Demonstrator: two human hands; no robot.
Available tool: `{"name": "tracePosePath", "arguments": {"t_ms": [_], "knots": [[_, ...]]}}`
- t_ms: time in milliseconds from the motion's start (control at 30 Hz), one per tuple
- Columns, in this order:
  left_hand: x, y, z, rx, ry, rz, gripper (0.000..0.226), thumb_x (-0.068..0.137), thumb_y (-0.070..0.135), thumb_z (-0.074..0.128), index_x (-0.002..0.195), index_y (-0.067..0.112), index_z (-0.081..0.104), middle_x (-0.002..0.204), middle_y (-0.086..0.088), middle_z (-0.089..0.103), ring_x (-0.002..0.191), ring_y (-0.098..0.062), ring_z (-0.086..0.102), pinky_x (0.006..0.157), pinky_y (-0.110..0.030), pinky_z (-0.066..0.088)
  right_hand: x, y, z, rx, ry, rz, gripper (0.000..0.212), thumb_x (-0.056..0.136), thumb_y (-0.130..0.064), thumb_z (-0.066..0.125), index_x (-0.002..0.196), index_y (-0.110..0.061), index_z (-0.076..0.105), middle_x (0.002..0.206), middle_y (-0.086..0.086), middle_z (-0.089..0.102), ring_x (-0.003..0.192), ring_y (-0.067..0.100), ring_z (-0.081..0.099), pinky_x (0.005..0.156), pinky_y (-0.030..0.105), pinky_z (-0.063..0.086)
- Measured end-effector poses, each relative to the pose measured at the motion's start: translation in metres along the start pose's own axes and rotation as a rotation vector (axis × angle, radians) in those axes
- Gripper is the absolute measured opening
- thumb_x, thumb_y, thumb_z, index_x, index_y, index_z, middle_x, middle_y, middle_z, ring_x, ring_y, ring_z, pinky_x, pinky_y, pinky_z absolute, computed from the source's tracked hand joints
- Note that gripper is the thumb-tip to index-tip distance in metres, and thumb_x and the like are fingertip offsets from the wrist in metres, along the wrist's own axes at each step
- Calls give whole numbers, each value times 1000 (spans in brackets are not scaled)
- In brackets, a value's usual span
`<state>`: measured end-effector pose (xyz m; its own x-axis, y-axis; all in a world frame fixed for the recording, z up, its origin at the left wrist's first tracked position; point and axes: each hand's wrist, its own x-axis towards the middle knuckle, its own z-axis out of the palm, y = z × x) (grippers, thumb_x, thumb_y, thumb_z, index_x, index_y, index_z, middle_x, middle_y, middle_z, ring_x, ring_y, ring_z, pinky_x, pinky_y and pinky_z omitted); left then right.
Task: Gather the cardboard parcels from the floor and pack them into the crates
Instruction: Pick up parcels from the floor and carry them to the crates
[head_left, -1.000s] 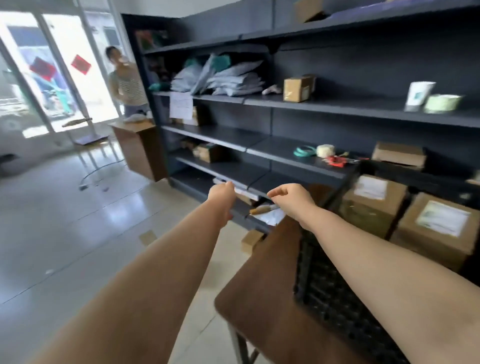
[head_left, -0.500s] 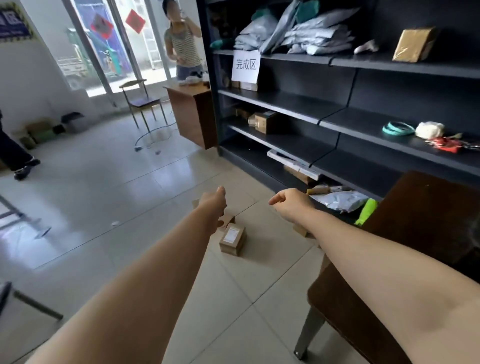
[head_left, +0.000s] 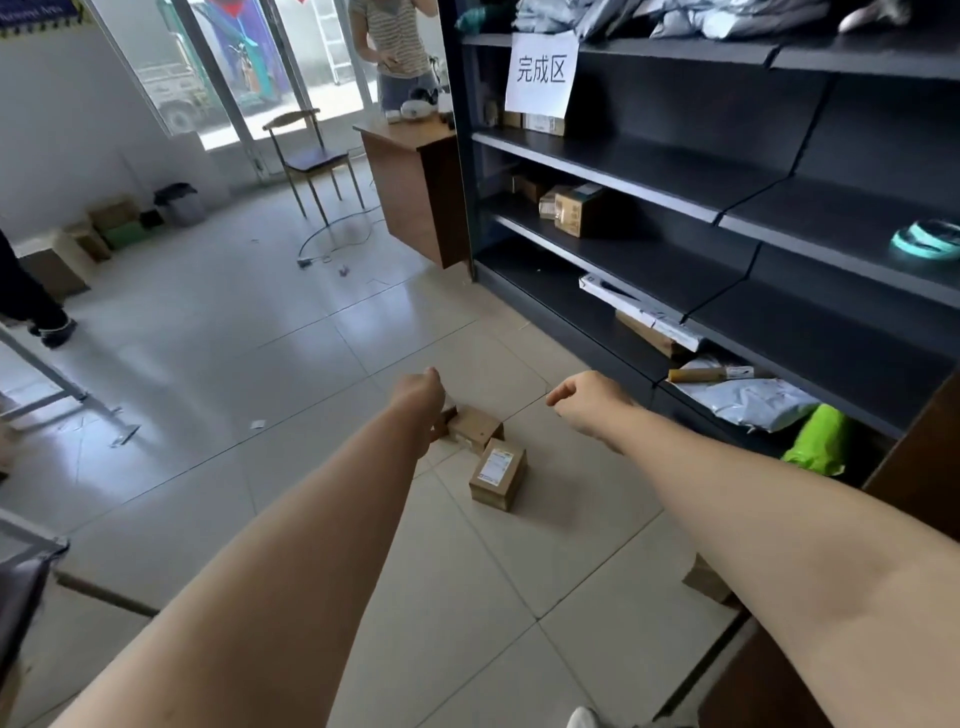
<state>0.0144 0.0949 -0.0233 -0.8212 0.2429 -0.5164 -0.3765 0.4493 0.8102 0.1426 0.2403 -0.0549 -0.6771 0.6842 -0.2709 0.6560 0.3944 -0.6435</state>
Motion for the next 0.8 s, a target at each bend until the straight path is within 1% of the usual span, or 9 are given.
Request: {"name": "tracePosePath", "arguments": {"t_ms": [67,133,233,400,467,567,667,733,800], "knots": [[19,10,2,-9,38,2,26,105,29,37,115,8,49,115,-10,53,100,-26,52,80,-38,48,20,-4,-2,-18,-16,9,28,98,-12,46,114,-21,68,121,4,63,105,23,57,71,25,44],[34,16,2,-1,70,-23,34,105,29,39,128,6,49,120,-11,54,105,-28,52,83,-39,49,35,-6,-4,-28,-35,22,29,97,-11,46,113,-21,68,122,5,63,107,24,57,73,25,45],[56,22,1,24,66,-50,35,104,26,40,131,5,48,123,-11,54,113,-30,54,83,-40,49,57,-8,-3,-27,-48,38,29,96,-11,47,112,-20,70,121,5,63,108,24,57,75,25,45],[98,37,1,59,16,-31,23,103,21,44,118,5,50,117,-10,52,107,-28,51,81,-38,48,98,-22,6,-3,-31,65,28,95,-8,48,107,-19,71,120,6,65,106,25,59,79,28,51],[117,43,3,85,-7,-20,15,103,21,44,103,7,49,109,-9,50,102,-27,50,81,-38,49,113,-29,11,-1,-28,70,28,96,-8,48,110,-18,70,121,6,64,108,26,58,81,30,51],[154,51,3,135,-46,-13,25,102,22,43,78,13,42,103,-7,45,94,-25,46,87,-41,49,138,-41,26,-9,-16,96,28,96,-10,49,114,-17,69,122,6,64,111,26,58,84,31,52],[195,59,-3,129,-93,-27,29,102,21,42,74,16,37,92,-5,43,81,-22,46,77,-36,42,168,-56,44,-22,-7,151,28,96,-9,48,112,-18,70,122,6,64,110,26,58,85,31,53],[224,62,-8,136,-130,-48,29,103,21,42,75,16,37,81,-2,41,68,-17,43,74,-35,41,186,-68,58,-39,-10,190,29,96,-9,48,113,-18,70,122,6,64,111,26,58,86,30,53],[251,67,-15,164,-163,-57,25,103,21,43,79,14,41,81,-3,43,65,-15,43,65,-31,43,204,-79,72,-39,-13,224,29,96,-9,48,114,-18,70,123,6,63,112,26,58,84,29,51]]}}
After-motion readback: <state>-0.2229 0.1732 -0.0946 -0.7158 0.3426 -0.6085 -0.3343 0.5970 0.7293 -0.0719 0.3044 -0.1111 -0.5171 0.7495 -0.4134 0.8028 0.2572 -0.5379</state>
